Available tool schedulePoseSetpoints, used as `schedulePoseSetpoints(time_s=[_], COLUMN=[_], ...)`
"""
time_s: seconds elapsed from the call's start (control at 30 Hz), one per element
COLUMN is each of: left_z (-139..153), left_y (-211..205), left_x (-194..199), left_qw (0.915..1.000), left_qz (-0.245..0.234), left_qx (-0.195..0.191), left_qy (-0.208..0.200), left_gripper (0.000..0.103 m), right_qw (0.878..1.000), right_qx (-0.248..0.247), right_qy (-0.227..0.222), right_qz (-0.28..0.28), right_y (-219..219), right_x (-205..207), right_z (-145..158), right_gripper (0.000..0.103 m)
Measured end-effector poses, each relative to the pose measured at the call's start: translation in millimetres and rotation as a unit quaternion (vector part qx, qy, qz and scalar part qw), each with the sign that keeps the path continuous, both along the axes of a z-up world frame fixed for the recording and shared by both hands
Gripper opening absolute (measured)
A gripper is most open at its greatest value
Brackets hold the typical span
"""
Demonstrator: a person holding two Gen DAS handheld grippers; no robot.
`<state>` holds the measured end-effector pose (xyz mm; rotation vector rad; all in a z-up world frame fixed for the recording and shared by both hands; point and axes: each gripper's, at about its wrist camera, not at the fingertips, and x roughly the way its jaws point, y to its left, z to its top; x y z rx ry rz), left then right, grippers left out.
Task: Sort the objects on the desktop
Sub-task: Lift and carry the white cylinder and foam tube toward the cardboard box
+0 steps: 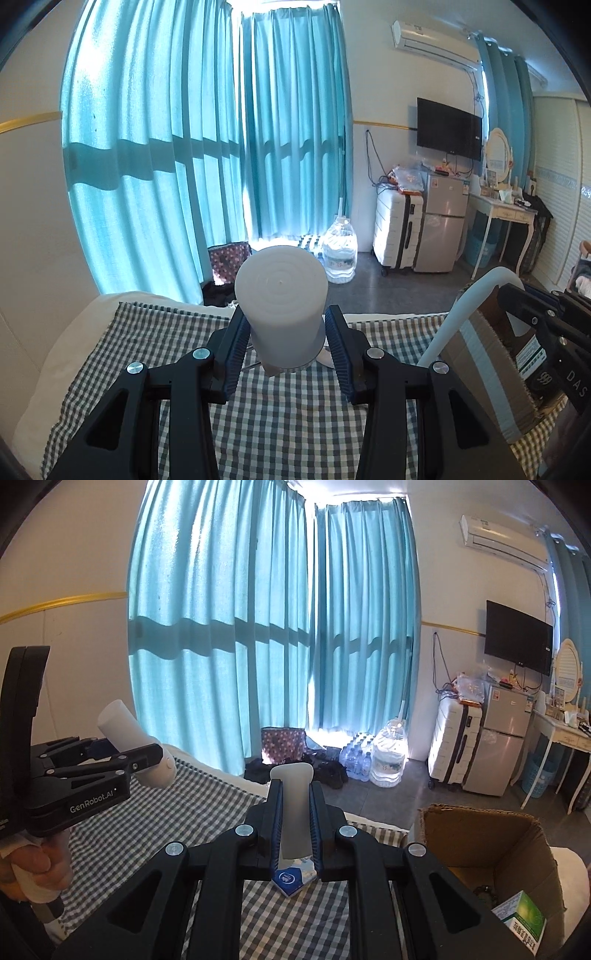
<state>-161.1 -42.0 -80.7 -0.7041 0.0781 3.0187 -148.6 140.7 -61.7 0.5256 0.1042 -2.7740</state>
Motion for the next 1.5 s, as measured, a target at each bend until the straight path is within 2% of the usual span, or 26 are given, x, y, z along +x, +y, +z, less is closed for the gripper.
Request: schedulePoseSetpoints(time_s=[0.33, 0.47, 0.63, 0.83, 1.17, 1.5], left_z=[5, 14, 26, 40, 65, 72], left_y=[11, 24, 38, 60, 107, 161], left_x=[17, 28, 42, 52, 55, 56], left_qw=[1.0, 1.0, 0.9999, 0.9996, 0.9979, 0.9948], left_qz=[0.005, 0.0, -0.003, -0.012, -0.043, -0.087], left_qx=[0.007, 0.002, 0.013, 0.016, 0.026, 0.032], left_qy=[-0.004, 0.004, 0.011, 0.022, 0.04, 0.043], left_gripper=[0.043, 0.043, 0.043, 0.043, 0.043, 0.043], right_qw=[0.999, 0.998, 0.998, 0.996, 0.991, 0.988], right_qx=[-0.022, -0.027, -0.033, -0.033, -0.043, -0.059], right_qy=[0.032, 0.045, 0.055, 0.066, 0.081, 0.078], right_qz=[-0.024, -0.029, -0.029, -0.057, -0.101, -0.123], right_y=[26, 34, 45, 69, 115, 152], right_x=[27, 39, 55, 76, 99, 107], right_z=[29, 42, 57, 74, 98, 102], right_gripper=[0.013, 0.013, 0.013, 0.013, 0.013, 0.014])
